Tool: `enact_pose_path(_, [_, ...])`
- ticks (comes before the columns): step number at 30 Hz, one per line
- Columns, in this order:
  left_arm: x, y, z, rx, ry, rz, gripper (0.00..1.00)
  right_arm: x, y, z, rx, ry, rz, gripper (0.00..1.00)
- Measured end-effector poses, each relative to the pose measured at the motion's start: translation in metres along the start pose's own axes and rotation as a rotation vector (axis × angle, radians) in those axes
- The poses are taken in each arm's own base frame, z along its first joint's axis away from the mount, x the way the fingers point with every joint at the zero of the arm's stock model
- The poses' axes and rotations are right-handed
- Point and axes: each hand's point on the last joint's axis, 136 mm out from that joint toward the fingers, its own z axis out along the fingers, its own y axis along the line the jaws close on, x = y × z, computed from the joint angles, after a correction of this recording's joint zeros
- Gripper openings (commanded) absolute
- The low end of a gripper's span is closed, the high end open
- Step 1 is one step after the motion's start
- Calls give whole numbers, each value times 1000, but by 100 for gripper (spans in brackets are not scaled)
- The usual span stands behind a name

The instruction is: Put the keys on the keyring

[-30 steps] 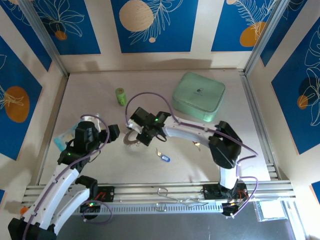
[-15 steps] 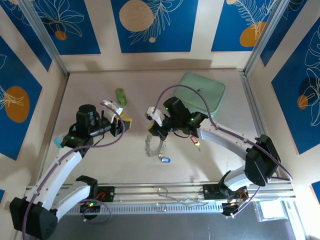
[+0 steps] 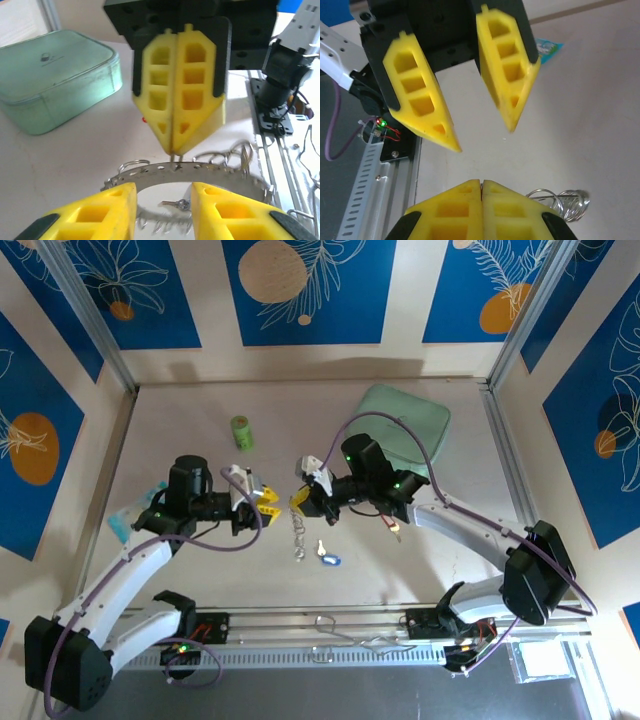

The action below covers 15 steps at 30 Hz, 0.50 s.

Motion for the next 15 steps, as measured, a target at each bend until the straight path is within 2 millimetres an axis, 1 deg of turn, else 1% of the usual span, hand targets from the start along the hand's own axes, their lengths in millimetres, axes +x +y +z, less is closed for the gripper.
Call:
enact_pose_path(4, [2,-11,5,72,-7,0,29,-2,7,3,-19,-5,-18,0])
enact_pose_path(6, [3,-14,7,98,-9,-7,27,-3,11,5,-28,-4,-26,0])
enact_pose_path(10, [6,-19,11,138,-6,-23,19,-3,17,8,-43,-2,-34,0])
enact_pose_path(15, [7,-21,11,151,-7,-15,4,-3,22,10,-55,1,-40,0])
